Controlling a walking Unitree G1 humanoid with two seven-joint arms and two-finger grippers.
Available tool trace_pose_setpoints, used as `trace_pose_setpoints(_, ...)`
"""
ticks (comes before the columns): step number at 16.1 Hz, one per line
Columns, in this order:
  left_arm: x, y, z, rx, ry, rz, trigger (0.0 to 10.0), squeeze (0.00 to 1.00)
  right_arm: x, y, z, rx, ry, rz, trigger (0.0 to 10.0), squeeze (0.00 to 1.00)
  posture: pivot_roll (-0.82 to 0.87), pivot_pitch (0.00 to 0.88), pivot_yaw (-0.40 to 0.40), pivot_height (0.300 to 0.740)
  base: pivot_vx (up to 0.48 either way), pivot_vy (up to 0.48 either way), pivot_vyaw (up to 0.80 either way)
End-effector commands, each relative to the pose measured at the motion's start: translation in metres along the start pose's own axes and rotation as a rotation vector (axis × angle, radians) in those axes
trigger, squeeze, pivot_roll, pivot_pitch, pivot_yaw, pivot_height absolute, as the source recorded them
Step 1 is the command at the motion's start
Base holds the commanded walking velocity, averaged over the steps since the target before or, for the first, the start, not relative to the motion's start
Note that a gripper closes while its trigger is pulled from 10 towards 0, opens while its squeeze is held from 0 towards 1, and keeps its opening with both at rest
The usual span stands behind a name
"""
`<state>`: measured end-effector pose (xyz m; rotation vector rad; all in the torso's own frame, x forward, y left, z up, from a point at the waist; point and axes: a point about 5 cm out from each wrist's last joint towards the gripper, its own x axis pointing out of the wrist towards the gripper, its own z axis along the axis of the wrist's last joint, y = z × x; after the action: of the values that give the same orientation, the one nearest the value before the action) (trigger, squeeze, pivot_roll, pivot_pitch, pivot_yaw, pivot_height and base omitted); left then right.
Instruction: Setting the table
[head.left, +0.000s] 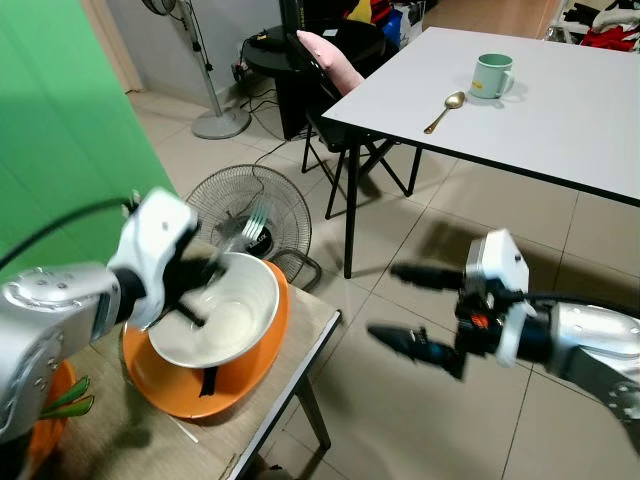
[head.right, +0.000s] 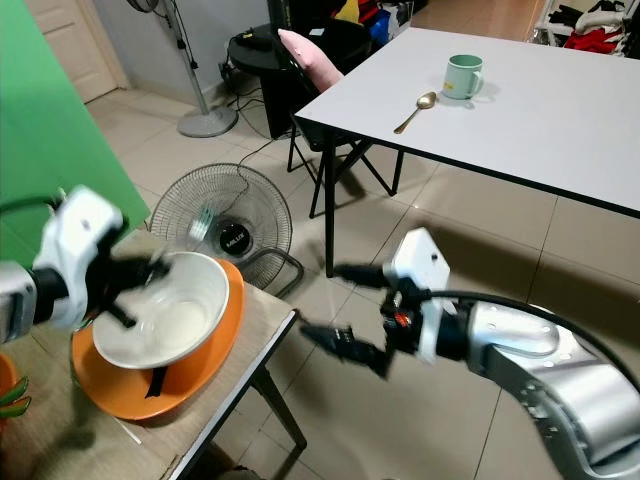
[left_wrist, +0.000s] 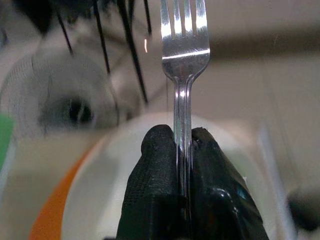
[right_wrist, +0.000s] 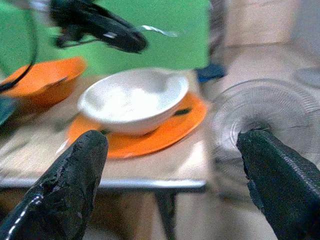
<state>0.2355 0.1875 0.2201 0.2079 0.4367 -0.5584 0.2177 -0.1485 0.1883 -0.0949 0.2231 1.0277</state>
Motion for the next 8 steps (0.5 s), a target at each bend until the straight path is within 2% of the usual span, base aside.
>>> trace_pose_setpoints(1, -0.006, -0.005, 0.016, 0.008, -0.149, 0.066, 2.6, 0.00, 0.001, -0.006, -0.001, -0.021, -0.010, -0.156, 10.0, 0.00, 0.00, 0.000, 0.116, 0.740, 0.000, 0.000, 0.00)
trace_pose_setpoints(2, 0.001, -0.012, 0.019, 0.024, -0.230, 0.122, 10.0, 0.00, 0.004, -0.010, -0.005, -0.008, -0.023, -0.257, 10.0, 0.00, 0.00, 0.000, 0.118, 0.740, 0.000, 0.000, 0.00)
trace_pose_setpoints(4, 0.015, -0.023, 0.013, 0.032, -0.267, 0.220, 10.0, 0.00, 0.008, -0.014, -0.011, 0.011, -0.030, -0.386, 10.0, 0.00, -0.01, 0.000, 0.117, 0.740, 0.000, 0.000, 0.00)
trace_pose_setpoints(5, 0.027, -0.031, 0.004, 0.030, -0.321, 0.313, 10.0, 0.00, 0.010, -0.020, -0.014, 0.049, -0.054, -0.528, 10.0, 0.00, -0.01, 0.000, 0.108, 0.740, 0.000, 0.000, 0.00)
trace_pose_setpoints(6, 0.028, -0.031, 0.002, 0.037, -0.325, 0.331, 10.0, 0.00, 0.011, -0.021, -0.014, 0.057, -0.060, -0.555, 10.0, 0.00, -0.01, 0.000, 0.108, 0.740, 0.000, 0.000, 0.00)
trace_pose_setpoints(7, 0.034, -0.035, -0.007, 0.007, -0.316, 0.373, 10.0, 0.00, 0.012, -0.026, -0.015, 0.105, -0.092, -0.635, 10.0, 0.00, -0.02, 0.000, 0.100, 0.740, 0.000, 0.000, 0.00)
trace_pose_setpoints(8, 0.039, -0.037, -0.011, -0.035, -0.319, 0.416, 10.0, 0.00, 0.014, -0.028, -0.017, 0.116, -0.097, -0.680, 10.0, 0.00, -0.02, 0.000, 0.093, 0.740, 0.000, -0.319, 0.00)
